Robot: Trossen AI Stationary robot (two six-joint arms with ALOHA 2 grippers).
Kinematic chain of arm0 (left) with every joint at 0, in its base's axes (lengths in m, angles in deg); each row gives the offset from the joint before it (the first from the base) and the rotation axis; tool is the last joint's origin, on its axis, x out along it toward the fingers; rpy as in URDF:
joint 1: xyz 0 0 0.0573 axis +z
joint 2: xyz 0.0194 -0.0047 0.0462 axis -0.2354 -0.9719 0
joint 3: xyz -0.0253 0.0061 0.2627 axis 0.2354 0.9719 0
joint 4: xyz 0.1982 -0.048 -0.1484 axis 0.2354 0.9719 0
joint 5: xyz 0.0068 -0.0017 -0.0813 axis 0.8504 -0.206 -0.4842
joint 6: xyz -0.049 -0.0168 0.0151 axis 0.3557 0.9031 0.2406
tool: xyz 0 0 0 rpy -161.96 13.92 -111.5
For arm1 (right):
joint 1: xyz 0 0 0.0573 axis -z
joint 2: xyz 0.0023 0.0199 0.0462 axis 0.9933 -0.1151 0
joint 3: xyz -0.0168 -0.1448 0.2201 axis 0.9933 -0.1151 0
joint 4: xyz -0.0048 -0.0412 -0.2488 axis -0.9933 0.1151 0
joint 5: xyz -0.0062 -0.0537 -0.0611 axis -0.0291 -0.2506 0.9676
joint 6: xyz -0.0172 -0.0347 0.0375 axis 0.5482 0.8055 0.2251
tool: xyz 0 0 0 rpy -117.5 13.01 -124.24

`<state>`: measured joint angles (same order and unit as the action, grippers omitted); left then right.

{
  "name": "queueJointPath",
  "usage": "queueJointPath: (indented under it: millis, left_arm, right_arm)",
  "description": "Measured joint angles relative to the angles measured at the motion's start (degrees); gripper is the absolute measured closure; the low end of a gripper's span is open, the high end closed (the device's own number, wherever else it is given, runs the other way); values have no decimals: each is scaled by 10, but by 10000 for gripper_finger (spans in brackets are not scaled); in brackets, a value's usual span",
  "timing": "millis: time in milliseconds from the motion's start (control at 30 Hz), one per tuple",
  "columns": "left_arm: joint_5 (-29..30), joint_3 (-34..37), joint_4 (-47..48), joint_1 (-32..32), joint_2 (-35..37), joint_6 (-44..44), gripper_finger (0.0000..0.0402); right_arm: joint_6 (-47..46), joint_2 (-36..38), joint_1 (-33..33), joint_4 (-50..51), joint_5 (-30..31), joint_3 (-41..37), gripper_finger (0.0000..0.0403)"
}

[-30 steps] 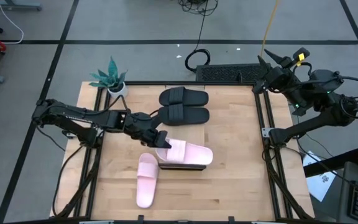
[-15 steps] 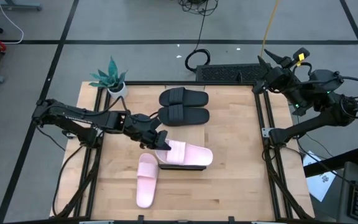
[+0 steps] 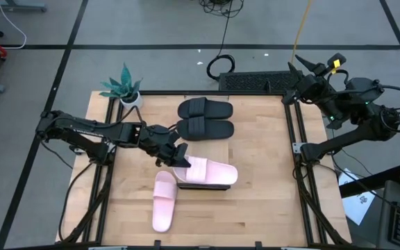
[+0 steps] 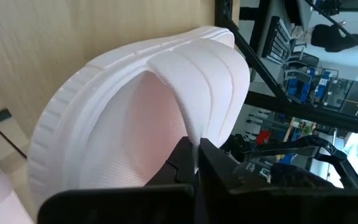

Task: Pick and place slides into the shelf
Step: Put the top white slides on the shelf

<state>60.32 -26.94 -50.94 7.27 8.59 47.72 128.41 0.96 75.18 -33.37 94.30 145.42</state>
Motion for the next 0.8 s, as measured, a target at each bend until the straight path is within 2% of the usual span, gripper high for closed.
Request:
queueJointPath:
  millis: [267, 800]
  left_arm:
    - [-8, 0, 31, 0, 0, 10, 401]
    - [-14, 0, 31, 1, 0, 23, 399]
  right_arm:
    - [0, 0, 0, 0, 0, 0, 293]
    - [0, 0, 0, 0, 0, 0, 293]
